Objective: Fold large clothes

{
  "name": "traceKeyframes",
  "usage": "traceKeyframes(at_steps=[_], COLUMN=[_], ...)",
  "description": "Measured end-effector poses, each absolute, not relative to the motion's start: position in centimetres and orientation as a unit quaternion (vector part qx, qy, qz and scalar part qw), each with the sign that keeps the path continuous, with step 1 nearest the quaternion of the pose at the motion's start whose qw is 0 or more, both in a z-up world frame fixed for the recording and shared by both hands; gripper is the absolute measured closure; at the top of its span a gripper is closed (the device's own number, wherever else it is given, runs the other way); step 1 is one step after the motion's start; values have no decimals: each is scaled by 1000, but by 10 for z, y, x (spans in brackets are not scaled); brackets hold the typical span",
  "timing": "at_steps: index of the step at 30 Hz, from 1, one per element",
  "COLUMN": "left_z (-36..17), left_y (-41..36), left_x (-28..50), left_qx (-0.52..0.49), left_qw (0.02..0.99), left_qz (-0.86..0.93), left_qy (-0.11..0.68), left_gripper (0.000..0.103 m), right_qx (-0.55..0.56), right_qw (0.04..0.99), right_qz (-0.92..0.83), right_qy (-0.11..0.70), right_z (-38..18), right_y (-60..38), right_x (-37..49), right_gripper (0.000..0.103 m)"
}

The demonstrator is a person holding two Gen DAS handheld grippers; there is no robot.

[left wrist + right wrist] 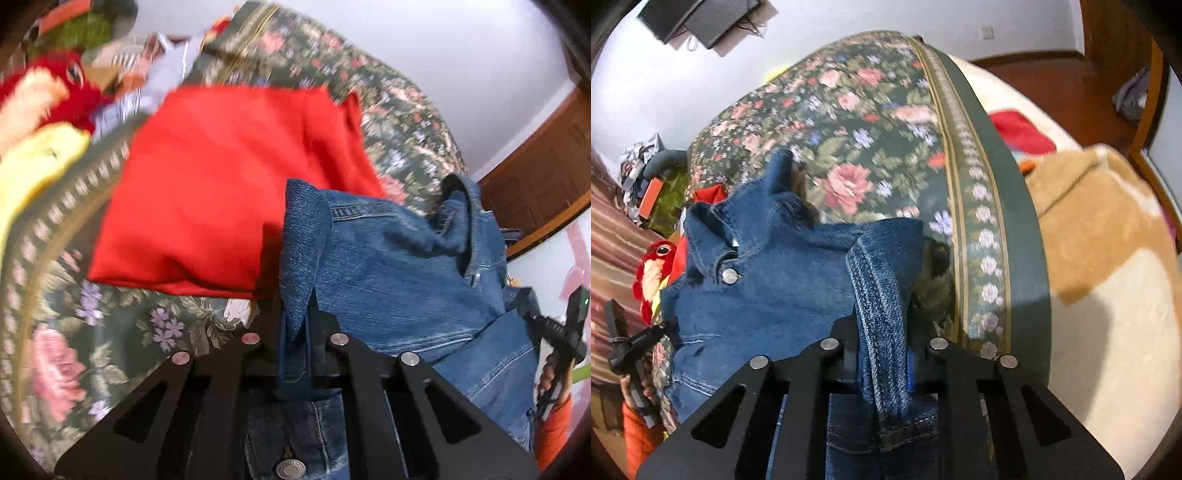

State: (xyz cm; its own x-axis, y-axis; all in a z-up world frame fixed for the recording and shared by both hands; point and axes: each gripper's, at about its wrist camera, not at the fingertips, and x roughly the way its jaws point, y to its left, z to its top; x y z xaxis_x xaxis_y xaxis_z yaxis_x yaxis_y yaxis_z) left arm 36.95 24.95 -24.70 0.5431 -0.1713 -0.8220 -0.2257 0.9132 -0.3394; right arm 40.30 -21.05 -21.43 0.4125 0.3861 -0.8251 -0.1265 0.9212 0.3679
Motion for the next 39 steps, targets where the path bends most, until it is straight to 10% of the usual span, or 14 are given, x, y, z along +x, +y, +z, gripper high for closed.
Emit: traceKeyframes(at_steps=[14,33,39], left_z=[-128,-228,-235], left_y=[232,312,292], left_x=[359,432,426], left_qx=[-145,-155,-115], left_qw=[920,874,861], left_qz=[18,116,129], left_qy=[363,446,477], left_gripper=[101,103,80], right_qx=[42,46,59], right_qw=[883,846,840], right_qz=[197,129,113], right_qy=[423,515,527], right_z=[-120,-220,-228], right_y=[-163,-173,-189], right_x=[426,510,502], right_gripper=[92,88,76])
